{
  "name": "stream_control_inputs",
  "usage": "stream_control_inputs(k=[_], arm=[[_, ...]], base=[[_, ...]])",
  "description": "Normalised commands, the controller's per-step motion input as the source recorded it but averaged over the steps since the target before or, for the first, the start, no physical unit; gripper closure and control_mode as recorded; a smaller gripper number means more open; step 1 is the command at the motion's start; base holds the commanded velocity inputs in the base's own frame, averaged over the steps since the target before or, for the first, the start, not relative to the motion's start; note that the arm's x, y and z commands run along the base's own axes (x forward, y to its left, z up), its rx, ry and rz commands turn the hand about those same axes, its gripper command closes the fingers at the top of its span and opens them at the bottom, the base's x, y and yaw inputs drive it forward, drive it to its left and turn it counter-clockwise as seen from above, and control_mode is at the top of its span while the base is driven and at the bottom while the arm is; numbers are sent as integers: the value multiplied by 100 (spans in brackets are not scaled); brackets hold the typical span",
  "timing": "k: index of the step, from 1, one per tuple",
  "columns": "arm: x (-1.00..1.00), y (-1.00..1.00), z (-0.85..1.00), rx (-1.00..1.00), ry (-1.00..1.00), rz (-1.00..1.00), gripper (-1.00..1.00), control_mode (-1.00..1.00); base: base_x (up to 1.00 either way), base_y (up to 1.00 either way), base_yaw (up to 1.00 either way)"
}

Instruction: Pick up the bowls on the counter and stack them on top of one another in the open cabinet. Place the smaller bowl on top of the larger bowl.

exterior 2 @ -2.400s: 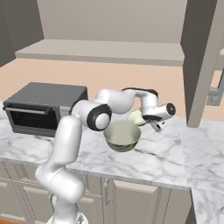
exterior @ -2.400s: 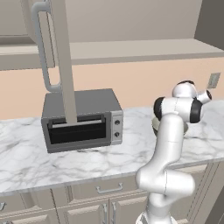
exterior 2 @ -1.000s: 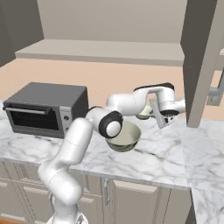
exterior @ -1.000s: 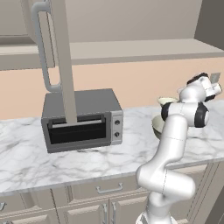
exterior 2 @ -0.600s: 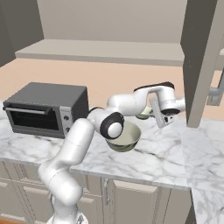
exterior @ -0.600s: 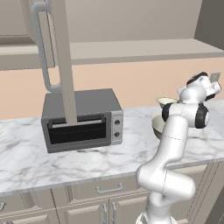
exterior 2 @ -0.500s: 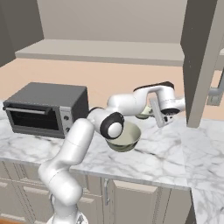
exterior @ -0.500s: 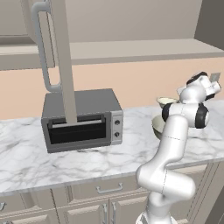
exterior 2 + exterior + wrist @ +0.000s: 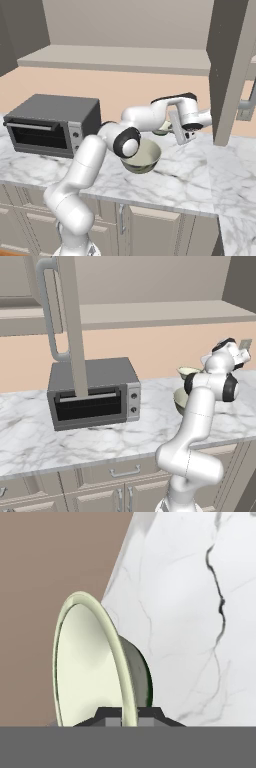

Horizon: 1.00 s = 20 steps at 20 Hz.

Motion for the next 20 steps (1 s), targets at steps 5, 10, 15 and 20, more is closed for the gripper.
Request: stream_control_inputs(k=[5, 10, 15, 20], arm=[[0, 0, 0, 0, 0, -2, 100, -100], [-2, 0, 0, 0, 0, -2, 100, -100], [-8, 0, 0, -2, -2, -1, 100, -100], [-23, 2, 0, -3, -8, 0, 100, -100]], base=[[0, 0, 0], [0, 0, 0], [0, 0, 0], [0, 0, 0]])
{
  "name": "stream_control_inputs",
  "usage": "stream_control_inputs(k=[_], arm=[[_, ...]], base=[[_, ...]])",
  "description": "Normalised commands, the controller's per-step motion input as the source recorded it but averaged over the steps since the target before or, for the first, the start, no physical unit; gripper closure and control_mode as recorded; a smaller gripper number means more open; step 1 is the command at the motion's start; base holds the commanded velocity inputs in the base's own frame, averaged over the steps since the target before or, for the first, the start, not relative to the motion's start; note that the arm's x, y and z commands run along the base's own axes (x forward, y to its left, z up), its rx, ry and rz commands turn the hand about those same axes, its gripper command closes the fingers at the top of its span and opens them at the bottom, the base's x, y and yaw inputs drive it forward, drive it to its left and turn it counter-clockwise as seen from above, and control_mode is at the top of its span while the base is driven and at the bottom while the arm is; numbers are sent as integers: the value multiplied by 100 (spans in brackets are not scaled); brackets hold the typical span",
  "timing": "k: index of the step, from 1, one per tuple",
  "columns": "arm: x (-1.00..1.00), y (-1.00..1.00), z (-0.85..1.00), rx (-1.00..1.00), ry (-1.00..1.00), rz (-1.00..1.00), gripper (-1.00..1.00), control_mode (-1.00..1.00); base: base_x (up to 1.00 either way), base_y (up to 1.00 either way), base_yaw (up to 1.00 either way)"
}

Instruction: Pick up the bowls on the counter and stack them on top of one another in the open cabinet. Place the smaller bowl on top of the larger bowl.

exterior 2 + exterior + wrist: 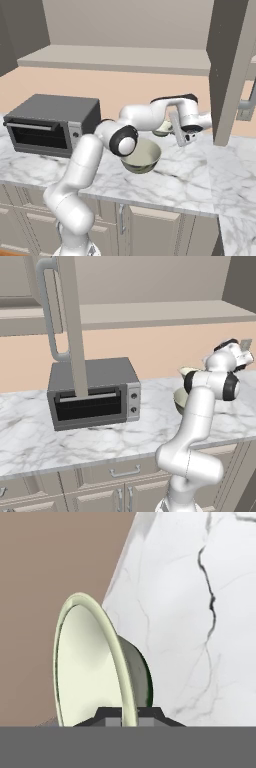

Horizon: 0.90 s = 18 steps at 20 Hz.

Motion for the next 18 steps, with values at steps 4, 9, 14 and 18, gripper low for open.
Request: stream_control_inputs(k=[4, 9, 14, 18], arm=[[-37, 10, -1, -4, -11, 0, 100, -100], [-43, 16, -3, -5, -12, 0, 100, -100], [-35, 22, 6, -4, -10, 0, 100, -100], [-20, 18, 31, -1, -8, -1, 100, -100]], base=[[0, 0, 0], [0, 0, 0], [0, 0, 0], [0, 0, 0]])
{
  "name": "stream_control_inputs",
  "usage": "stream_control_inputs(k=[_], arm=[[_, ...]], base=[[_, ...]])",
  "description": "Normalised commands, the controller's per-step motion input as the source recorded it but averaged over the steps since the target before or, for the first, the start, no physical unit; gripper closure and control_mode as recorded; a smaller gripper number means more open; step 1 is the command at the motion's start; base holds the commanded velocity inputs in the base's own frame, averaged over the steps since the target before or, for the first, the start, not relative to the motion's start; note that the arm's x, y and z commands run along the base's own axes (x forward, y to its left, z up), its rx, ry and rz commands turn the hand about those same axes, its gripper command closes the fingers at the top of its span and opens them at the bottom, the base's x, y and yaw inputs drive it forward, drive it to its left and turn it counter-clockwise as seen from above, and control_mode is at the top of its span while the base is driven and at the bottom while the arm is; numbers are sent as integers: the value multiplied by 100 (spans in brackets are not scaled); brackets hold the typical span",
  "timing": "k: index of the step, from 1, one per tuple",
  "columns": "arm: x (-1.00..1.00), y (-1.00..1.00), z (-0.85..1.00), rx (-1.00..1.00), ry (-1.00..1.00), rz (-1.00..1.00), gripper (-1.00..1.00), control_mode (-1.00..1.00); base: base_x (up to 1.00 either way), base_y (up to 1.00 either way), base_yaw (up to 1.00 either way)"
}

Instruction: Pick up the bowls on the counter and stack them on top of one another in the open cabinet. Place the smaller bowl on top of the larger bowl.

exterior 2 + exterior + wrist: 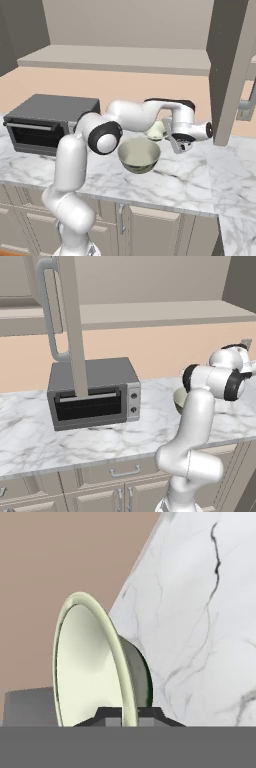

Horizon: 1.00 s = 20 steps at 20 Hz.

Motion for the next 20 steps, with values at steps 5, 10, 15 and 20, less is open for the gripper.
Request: stream_control_inputs(k=[5, 10, 15, 20], arm=[[-1, 10, 37, 0, -2, -2, 100, -100], [0, 7, 27, 0, 0, -2, 100, -100], [-10, 1, 25, 0, 2, -1, 100, -100], [-26, 0, 29, 0, 4, -1, 100, -100]], base=[[0, 0, 0], [0, 0, 0], [0, 0, 0], [0, 0, 0]])
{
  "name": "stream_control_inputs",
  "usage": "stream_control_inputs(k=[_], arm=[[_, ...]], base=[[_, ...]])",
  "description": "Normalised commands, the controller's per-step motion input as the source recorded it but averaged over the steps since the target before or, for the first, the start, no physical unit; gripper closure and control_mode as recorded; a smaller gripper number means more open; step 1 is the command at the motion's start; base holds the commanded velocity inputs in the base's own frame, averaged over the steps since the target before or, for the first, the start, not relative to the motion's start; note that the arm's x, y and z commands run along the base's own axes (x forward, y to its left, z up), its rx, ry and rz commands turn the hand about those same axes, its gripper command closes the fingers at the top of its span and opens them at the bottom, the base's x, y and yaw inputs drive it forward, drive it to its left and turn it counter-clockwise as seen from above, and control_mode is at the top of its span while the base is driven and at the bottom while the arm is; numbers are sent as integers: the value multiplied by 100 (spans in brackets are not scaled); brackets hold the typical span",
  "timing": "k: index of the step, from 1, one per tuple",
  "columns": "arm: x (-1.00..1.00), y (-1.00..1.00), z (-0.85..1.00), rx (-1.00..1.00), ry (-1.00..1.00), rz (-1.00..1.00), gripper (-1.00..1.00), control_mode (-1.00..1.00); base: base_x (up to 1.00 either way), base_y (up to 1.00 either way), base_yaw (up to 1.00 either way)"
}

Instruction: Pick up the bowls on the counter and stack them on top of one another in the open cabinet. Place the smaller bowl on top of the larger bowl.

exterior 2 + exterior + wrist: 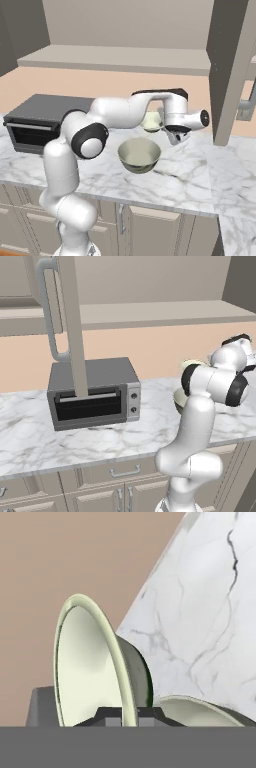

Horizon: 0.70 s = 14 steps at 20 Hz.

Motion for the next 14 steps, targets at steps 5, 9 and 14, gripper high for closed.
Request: stream_control_inputs(k=[5, 9, 14], arm=[[-38, 0, 20, 0, 3, 0, 100, -100], [-57, 1, 1, 0, 0, 0, 100, -100], [-65, 12, 0, 0, 0, 0, 100, -100]], base=[[0, 0, 0], [0, 0, 0], [0, 0, 0]])
